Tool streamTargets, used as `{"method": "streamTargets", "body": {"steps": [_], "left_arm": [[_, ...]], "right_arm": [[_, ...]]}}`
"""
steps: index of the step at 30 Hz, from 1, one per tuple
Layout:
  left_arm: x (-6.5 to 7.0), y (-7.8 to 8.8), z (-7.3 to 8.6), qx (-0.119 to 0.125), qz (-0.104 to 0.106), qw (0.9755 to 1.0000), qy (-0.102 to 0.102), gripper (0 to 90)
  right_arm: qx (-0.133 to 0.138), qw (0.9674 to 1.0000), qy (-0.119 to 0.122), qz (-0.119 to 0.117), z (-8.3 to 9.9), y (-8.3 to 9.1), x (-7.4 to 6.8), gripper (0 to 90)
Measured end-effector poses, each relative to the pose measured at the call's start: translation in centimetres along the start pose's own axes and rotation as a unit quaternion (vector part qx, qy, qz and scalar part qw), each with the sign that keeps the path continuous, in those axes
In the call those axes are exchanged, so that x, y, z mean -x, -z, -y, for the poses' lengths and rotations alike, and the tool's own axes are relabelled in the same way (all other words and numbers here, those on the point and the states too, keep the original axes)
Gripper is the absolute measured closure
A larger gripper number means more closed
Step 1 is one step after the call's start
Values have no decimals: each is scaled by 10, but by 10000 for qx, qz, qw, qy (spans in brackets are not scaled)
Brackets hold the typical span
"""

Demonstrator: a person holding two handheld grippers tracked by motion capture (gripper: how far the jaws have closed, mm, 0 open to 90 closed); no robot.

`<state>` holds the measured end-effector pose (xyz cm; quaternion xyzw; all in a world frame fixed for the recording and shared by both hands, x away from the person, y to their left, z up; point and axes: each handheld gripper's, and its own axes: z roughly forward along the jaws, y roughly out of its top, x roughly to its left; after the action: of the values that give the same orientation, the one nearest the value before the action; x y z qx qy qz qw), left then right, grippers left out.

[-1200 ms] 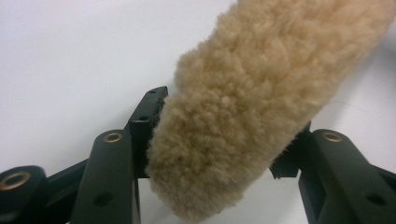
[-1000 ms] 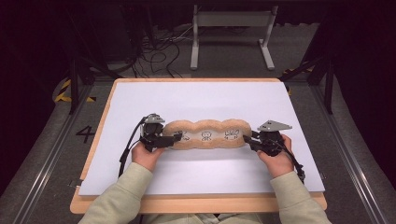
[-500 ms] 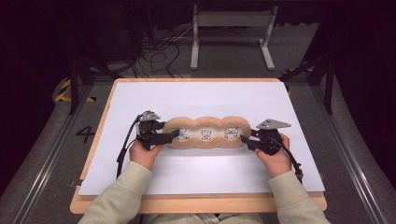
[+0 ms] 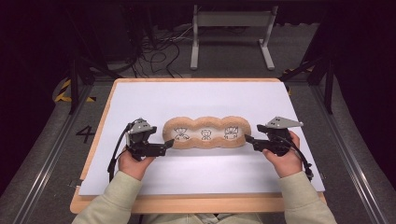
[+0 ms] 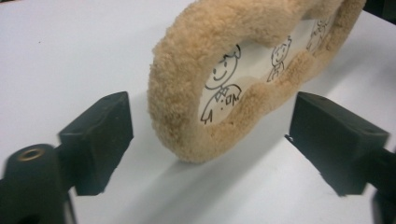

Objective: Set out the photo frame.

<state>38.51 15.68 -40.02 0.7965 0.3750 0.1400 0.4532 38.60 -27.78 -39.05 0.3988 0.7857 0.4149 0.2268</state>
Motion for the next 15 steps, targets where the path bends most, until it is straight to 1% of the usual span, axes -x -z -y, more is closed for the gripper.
{"method": "streamTargets", "body": {"steps": [1, 2, 5, 9, 10, 13, 15], "left_arm": [[1, 5, 4, 100, 32, 9999, -37, 97], [1, 9, 7, 153, 76, 9999, -2, 94], [-3, 19, 15, 155, 307, 9993, 168, 92], [-8, 32, 25, 274, 335, 9988, 247, 69], [-9, 35, 27, 268, 340, 9987, 259, 65], [-14, 39, 34, 335, 279, 9988, 211, 55], [-18, 39, 37, 323, 270, 9988, 262, 52]], "right_arm": [[8, 10000, 13, -13, 0, 2, 1, 315], [40, 10000, 50, -50, 0, 5, 2, 302], [79, 9998, 109, -143, 2, 12, 4, 262], [144, 9995, 149, -238, 6, 22, 7, 206], [159, 9994, 165, -243, 7, 24, 8, 194], [219, 9992, 190, -281, 12, 30, 10, 179], [234, 9991, 190, -285, 15, 33, 13, 178]]}}
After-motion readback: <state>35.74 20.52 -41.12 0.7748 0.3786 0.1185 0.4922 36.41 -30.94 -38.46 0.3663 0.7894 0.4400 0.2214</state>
